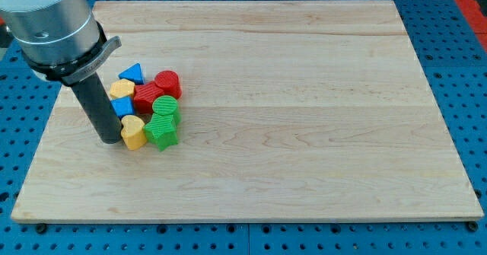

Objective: Move the yellow hexagon close to the top left of the red star

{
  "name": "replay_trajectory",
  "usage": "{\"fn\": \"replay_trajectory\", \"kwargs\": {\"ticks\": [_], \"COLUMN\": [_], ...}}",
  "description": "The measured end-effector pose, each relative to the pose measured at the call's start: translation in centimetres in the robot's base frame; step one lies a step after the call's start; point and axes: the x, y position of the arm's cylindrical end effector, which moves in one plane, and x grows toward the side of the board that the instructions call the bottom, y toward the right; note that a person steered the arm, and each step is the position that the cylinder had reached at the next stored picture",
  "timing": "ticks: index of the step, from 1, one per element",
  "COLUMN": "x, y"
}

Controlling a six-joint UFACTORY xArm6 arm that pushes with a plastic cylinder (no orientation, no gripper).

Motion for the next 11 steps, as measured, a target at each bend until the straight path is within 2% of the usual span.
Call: {"fn": "replay_trajectory", "kwargs": {"ticks": [1,2,3,4,5,7,8,10,11], "x": [-0.2,-2.1,-2.0,0.0,-1.5,-9.3,-11.4,-10.8,-11.0], "y": [0.0,0.0,0.0,-1.4,-4.5,-4.6,-2.9,0.4,-1.5]}}
